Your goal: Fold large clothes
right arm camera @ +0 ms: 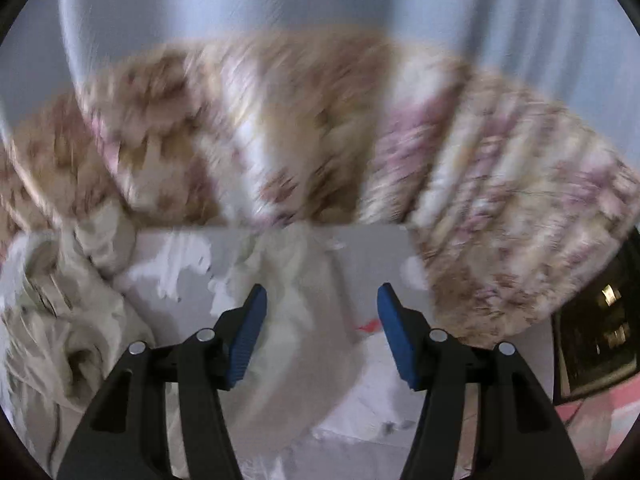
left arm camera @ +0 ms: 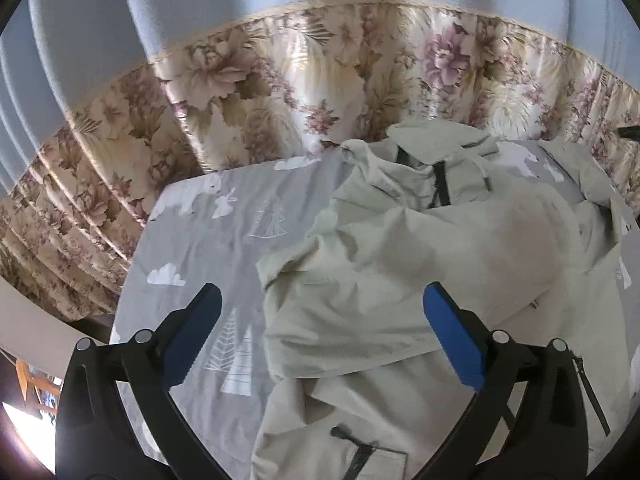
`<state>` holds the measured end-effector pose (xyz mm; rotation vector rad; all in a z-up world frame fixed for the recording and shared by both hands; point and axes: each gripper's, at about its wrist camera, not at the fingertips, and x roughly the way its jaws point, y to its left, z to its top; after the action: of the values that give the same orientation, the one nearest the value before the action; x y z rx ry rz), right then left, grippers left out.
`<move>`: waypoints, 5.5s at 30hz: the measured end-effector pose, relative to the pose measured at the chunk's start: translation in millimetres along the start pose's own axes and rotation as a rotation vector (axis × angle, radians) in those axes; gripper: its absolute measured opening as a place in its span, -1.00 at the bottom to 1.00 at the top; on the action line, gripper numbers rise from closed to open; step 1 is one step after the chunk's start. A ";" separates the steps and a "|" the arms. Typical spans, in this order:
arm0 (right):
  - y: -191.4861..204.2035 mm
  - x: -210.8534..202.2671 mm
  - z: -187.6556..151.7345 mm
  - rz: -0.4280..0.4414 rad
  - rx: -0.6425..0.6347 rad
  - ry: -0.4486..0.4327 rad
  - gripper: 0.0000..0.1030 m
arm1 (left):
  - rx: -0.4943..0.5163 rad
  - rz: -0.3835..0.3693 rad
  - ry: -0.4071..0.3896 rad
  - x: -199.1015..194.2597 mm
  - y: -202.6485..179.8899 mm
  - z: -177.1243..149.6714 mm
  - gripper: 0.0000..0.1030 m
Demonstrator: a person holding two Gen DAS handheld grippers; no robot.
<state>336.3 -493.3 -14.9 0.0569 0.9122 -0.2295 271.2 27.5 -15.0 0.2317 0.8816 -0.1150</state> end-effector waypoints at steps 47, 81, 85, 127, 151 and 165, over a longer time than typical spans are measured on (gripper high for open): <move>104.5 -67.8 -131.8 0.236 -0.038 -0.014 0.52 | -0.086 -0.181 0.136 80.9 -14.5 -3.5 0.94; 208.8 31.3 -136.0 -0.005 -0.338 0.071 0.50 | -0.097 -0.053 0.225 123.1 23.3 -32.8 0.59; 189.8 -2.3 -137.5 0.075 -0.307 0.014 0.53 | -0.063 -0.003 0.183 92.1 24.5 -39.6 0.66; 261.7 103.3 48.0 0.448 -0.110 0.162 0.80 | -0.052 -0.013 0.244 203.5 9.6 164.5 0.90; 258.4 -24.2 -13.3 0.283 -0.356 -0.176 -0.81 | 0.040 -0.208 0.058 137.4 -18.0 154.6 -0.88; 201.3 -8.2 -176.3 0.480 -0.160 0.077 -0.70 | 0.131 -0.159 0.147 87.7 -26.6 -55.8 -1.00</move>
<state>239.0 -270.1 -126.1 0.1346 0.9637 0.2931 279.6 15.2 -121.2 0.2950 1.0396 -0.3078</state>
